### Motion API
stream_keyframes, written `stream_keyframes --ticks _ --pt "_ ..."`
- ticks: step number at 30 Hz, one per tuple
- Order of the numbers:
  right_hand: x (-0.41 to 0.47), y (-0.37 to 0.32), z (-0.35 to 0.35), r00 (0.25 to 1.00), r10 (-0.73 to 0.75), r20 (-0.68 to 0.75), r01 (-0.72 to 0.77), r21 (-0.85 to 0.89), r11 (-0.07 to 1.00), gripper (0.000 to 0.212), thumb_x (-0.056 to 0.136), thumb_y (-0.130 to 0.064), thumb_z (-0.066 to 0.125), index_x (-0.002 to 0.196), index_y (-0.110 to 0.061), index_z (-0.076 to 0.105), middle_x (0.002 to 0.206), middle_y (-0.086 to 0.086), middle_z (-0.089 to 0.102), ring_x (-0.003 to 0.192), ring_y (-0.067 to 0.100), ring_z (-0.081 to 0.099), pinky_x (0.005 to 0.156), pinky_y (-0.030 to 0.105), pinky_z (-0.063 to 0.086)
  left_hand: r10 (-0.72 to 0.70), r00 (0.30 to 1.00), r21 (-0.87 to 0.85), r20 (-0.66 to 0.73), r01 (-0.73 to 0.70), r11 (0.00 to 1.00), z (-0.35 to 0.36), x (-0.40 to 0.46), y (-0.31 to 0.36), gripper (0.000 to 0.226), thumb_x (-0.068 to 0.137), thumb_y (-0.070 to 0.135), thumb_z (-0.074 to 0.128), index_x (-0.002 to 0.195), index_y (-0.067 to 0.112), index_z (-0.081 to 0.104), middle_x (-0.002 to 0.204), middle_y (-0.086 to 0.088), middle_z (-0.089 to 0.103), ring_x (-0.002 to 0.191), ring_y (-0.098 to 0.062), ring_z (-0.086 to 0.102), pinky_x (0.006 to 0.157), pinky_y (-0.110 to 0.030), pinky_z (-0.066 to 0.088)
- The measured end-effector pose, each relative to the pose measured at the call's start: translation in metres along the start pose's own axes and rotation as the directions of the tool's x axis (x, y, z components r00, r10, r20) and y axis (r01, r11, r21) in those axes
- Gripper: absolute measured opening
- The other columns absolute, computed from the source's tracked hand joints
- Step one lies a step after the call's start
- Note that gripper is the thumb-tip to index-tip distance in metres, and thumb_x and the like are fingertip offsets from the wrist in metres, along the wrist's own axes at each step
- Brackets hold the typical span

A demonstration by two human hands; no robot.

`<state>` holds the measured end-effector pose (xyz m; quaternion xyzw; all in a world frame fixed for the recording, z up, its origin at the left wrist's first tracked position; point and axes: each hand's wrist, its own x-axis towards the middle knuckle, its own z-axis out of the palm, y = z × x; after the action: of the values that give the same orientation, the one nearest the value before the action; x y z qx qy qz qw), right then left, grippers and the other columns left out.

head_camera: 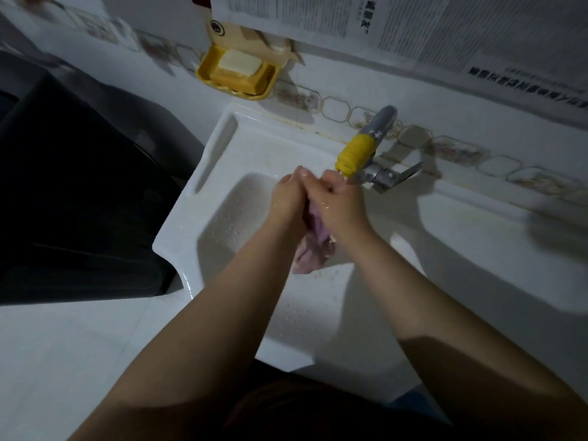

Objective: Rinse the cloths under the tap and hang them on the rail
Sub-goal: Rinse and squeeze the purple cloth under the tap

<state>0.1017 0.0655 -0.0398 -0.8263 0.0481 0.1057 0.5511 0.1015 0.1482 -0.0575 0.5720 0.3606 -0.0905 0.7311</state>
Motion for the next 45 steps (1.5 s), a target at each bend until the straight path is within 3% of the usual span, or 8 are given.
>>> stream_keyframes --ticks 9,15,18,24,30,34,40,45 --pt "0.015 -0.006 0.003 0.997 0.055 -0.062 -0.066 -0.187 0.98 0.041 0.095 -0.042 0.048 0.088 -0.006 0.066 0.095 0.02 0.066 0.093 0.031 0.06 0.089 0.041 0.048 -0.125 0.991 0.022 0.042 0.124 0.992 0.019 -0.008 0.009 0.053 0.099 0.047 0.038 0.113 0.001 0.061 0.11 -0.02 0.066 0.079 -0.031 0.069 0.068 -0.033 0.055" --pt "0.033 -0.016 -0.014 0.977 0.165 -0.134 -0.187 -0.18 0.966 0.05 0.093 -0.048 0.052 0.114 -0.003 0.06 0.111 0.02 0.063 0.106 0.035 0.059 0.084 0.033 0.044 -0.175 0.954 0.013 0.243 0.177 0.984 0.023 -0.029 0.004 0.044 0.102 0.04 0.039 0.12 0.005 0.06 0.08 -0.006 0.07 0.078 -0.017 0.07 0.071 -0.025 0.056" --pt "0.039 -0.011 -0.018 0.95 0.31 0.037 -0.312 0.105 0.944 0.034 0.089 -0.048 0.058 0.097 -0.014 0.06 0.082 0.002 0.061 0.082 0.022 0.062 0.063 0.024 0.046 -0.18 0.933 0.115 0.311 0.151 0.982 0.009 -0.028 0.001 0.061 0.088 0.065 0.049 0.116 0.013 0.067 0.116 -0.015 0.067 0.118 -0.029 0.059 0.103 -0.042 0.045" --pt "0.04 0.019 -0.039 0.75 0.173 0.639 -0.468 0.327 0.821 0.025 0.082 -0.021 0.067 0.096 -0.001 0.064 0.091 0.015 0.064 0.083 0.025 0.064 0.078 0.034 0.055 0.107 0.96 0.052 0.26 -0.125 0.991 -0.032 -0.004 -0.003 0.033 0.083 0.018 0.071 0.057 0.019 0.05 0.065 -0.009 0.047 0.065 -0.018 0.048 0.056 -0.025 0.04" --pt "0.039 0.019 -0.059 0.933 0.162 0.322 -0.164 -0.02 0.986 0.02 0.084 -0.015 0.069 0.064 -0.018 0.067 0.064 -0.002 0.061 0.071 0.016 0.056 0.067 0.026 0.046 0.142 0.956 -0.049 0.258 -0.134 0.99 -0.043 -0.006 -0.002 0.024 0.095 -0.003 0.048 0.111 0.011 0.059 0.09 -0.008 0.066 0.08 -0.017 0.064 0.075 -0.029 0.056" --pt "0.031 0.01 -0.04 0.96 0.181 0.215 -0.27 0.528 0.805 0.02 0.09 -0.008 0.058 0.07 -0.013 0.06 0.058 -0.004 0.064 0.059 0.012 0.06 0.058 0.023 0.05 0.062 0.984 0.001 0.167 -0.063 0.998 -0.029 -0.012 -0.004 0.021 0.098 0.011 0.048 0.086 0.002 0.062 0.074 -0.015 0.065 0.068 -0.025 0.062 0.063 -0.032 0.051" --pt "-0.009 0.0 0.001 0.986 -0.161 -0.034 0.156 -0.121 0.98 0.048 0.092 -0.043 0.055 0.05 -0.023 0.043 0.047 -0.005 0.047 0.051 0.011 0.046 0.055 0.029 0.039 -0.041 0.999 0.029 0.028 0.04 0.999 0.001 -0.016 0.002 0.036 0.1 0.036 0.044 0.076 0.013 0.059 0.054 0.005 0.066 0.054 -0.012 0.066 0.051 -0.023 0.053" --pt "0.019 0.008 -0.016 0.992 0.062 -0.114 -0.077 -0.135 0.988 0.044 0.088 -0.045 0.051 0.058 -0.013 0.048 0.062 0.008 0.058 0.069 0.027 0.057 0.068 0.043 0.048 -0.106 0.993 -0.057 0.048 0.109 0.992 0.029 -0.044 0.001 0.034 0.094 0.024 0.055 0.065 0.009 0.061 0.049 -0.007 0.061 0.048 -0.019 0.06 0.042 -0.022 0.047"
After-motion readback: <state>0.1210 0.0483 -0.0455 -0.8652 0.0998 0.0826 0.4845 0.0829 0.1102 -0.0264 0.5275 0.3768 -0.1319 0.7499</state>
